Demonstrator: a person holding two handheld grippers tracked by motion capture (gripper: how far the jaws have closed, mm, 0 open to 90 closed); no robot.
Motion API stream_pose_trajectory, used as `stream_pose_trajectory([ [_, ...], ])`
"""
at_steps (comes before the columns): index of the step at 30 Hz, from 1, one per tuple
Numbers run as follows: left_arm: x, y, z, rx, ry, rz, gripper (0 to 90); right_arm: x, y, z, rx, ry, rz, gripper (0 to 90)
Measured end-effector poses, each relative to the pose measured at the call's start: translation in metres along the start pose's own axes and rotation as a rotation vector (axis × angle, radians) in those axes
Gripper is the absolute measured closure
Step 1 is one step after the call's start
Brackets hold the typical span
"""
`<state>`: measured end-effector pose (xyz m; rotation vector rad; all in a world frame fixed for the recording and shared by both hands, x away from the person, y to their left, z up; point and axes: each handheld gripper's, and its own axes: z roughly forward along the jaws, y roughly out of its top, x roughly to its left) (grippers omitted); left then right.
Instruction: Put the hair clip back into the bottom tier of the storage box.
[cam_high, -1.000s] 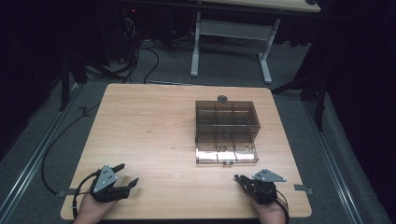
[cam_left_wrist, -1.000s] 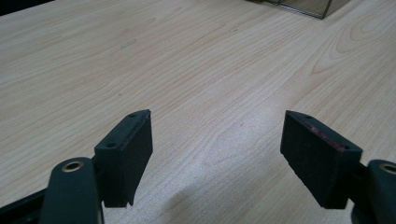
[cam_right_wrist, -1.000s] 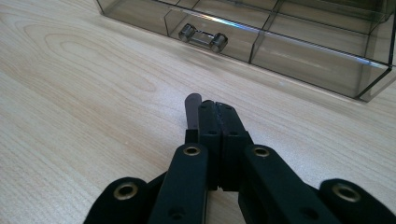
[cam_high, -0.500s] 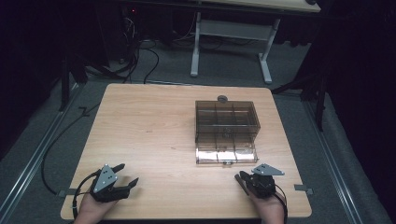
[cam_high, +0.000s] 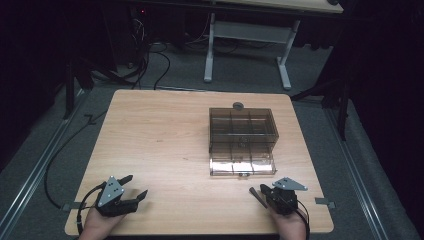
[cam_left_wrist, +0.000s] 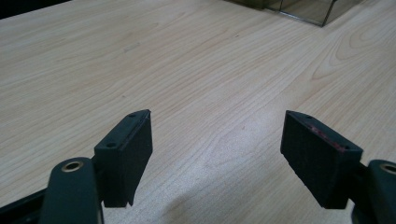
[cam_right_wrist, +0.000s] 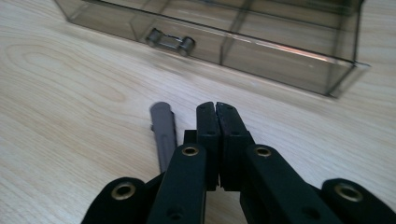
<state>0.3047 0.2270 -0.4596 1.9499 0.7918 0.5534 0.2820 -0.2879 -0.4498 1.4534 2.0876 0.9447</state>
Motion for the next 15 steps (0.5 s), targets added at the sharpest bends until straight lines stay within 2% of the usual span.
stream_pose_trajectory([
  [2,0.0001,-0.0002,-0.0003,-0.003,-0.001,-0.004,25.5,-0.0014,-0.0003,-0.0008,0.003,-0.008,0.010,88.1],
  [5,0.0004,-0.0005,-0.0009,-0.008,-0.003,-0.004,25.4,-0.0044,-0.0013,-0.0034,0.040,-0.039,0.015,86.3],
  [7,0.0002,-0.0005,-0.0009,-0.008,-0.004,-0.003,25.4,-0.0048,-0.0017,-0.0036,0.068,-0.041,0.010,84.0],
  [9,0.0001,-0.0004,-0.0009,-0.007,-0.006,0.000,25.4,-0.0050,-0.0016,-0.0048,0.076,-0.036,0.030,81.2],
  [13,0.0000,-0.0003,-0.0007,-0.005,-0.007,0.001,25.4,-0.0053,0.0010,-0.0088,0.096,-0.047,0.031,80.2],
  [15,-0.0002,-0.0004,-0.0006,-0.008,-0.007,0.003,25.4,-0.0042,0.0035,-0.0103,0.105,-0.052,0.015,79.4],
])
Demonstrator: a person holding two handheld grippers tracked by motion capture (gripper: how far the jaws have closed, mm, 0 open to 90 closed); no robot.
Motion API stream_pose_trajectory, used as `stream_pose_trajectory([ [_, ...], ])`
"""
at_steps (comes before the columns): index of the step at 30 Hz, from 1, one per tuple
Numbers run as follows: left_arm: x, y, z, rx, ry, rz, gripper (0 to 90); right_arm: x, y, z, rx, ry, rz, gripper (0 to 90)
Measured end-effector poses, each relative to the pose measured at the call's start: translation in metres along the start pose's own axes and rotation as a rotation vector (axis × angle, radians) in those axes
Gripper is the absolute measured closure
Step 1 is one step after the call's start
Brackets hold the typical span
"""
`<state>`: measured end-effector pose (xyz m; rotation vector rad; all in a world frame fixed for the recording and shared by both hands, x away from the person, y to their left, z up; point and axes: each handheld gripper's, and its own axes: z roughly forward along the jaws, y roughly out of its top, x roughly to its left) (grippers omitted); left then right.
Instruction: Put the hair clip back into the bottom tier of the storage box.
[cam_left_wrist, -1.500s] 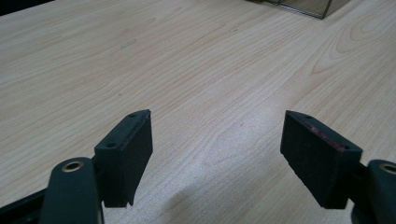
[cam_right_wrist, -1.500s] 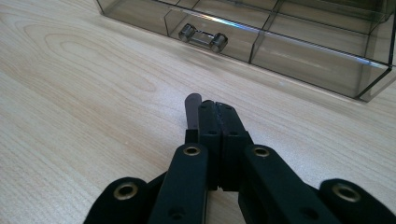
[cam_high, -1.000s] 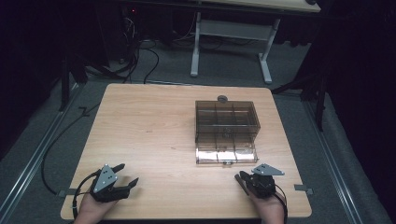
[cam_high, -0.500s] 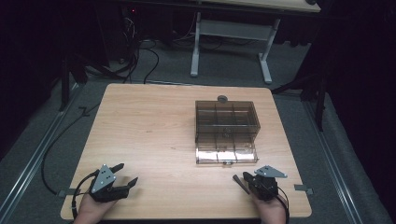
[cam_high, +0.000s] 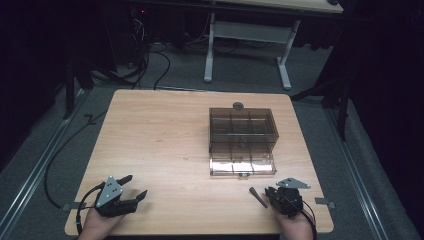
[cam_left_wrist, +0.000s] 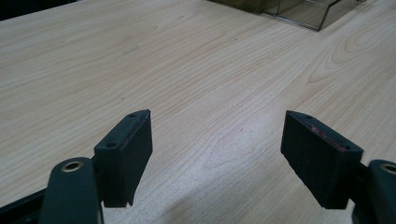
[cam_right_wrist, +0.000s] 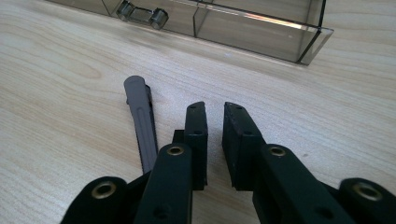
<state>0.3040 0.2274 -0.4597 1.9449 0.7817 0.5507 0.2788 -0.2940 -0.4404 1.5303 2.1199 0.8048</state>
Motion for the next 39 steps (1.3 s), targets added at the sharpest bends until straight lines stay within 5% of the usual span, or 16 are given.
stream_pose_trajectory([
  [7,0.000,0.000,0.000,0.003,-0.005,0.004,25.3,-0.001,0.010,-0.005,0.053,0.003,-0.002,78.8],
  [14,-0.001,0.000,0.000,0.007,-0.005,0.007,25.3,-0.006,0.020,-0.004,0.178,0.010,-0.017,78.3],
  [28,-0.001,0.001,0.001,0.013,-0.007,0.007,25.2,-0.008,0.035,-0.012,0.222,0.017,-0.022,75.5],
  [39,-0.001,0.000,0.000,0.009,-0.007,0.008,25.1,-0.005,0.047,-0.013,0.328,0.053,-0.085,70.5],
])
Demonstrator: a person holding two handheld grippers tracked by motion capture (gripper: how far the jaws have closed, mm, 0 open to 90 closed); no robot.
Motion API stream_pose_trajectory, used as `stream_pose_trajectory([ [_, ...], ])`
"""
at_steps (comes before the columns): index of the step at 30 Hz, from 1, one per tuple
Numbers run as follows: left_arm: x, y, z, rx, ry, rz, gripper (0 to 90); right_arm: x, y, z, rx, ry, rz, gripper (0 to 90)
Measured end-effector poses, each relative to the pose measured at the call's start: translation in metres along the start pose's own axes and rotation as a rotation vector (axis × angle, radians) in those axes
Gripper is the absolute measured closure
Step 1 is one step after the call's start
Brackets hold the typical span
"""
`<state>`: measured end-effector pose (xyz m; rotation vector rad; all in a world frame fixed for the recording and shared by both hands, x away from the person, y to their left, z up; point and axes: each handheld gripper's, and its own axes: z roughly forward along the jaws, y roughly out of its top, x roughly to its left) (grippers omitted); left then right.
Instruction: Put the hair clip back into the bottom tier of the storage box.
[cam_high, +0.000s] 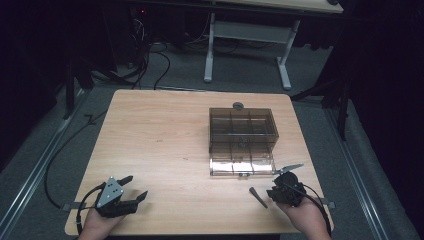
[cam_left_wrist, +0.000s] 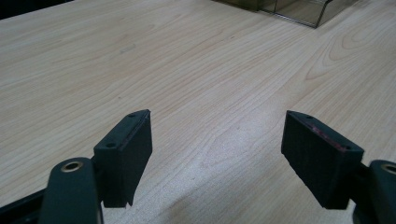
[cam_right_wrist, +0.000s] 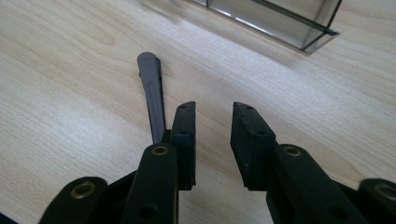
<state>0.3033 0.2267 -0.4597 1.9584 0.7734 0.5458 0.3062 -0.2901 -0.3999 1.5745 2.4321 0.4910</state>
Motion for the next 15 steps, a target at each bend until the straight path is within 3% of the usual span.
stream_pose_trajectory([
  [15,0.000,0.000,0.000,0.002,-0.008,0.004,25.0,0.004,0.021,0.011,0.135,-0.011,-0.065,65.5],
])
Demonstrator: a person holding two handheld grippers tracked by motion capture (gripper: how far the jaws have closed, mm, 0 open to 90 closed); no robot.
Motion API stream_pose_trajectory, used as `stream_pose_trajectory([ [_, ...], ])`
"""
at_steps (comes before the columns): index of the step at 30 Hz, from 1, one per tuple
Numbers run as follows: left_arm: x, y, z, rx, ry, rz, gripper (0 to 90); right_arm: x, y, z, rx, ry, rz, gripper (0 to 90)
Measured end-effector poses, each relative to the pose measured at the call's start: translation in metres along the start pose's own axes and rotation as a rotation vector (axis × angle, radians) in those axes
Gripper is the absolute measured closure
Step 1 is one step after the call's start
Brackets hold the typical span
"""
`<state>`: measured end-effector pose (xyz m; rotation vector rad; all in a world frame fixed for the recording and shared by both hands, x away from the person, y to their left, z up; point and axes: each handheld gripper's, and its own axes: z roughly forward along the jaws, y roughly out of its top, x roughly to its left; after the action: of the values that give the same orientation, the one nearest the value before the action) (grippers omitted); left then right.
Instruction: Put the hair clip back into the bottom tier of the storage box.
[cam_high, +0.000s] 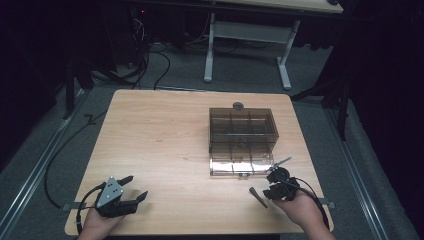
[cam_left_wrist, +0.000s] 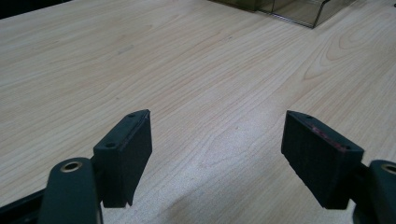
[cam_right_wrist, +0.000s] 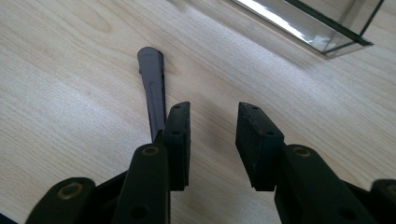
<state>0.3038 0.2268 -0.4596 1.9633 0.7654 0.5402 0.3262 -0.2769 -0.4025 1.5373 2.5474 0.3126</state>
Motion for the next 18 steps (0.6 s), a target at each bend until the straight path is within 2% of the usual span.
stream_pose_trajectory([
  [7,0.0001,0.0005,0.0010,0.006,-0.004,-0.001,25.1,0.0013,0.0059,0.0016,0.040,0.013,-0.033,65.1],
  [8,-0.0001,0.0005,0.0010,0.006,-0.003,0.001,25.0,0.0018,0.0077,0.0023,0.062,0.011,-0.042,64.9],
  [12,-0.0002,0.0005,0.0007,0.007,-0.003,0.003,25.0,0.0021,0.0093,0.0036,0.088,0.032,-0.047,64.7],
  [18,-0.0002,0.0003,0.0009,0.004,-0.003,-0.002,25.0,0.0047,0.0106,0.0045,0.125,0.038,-0.070,64.5],
])
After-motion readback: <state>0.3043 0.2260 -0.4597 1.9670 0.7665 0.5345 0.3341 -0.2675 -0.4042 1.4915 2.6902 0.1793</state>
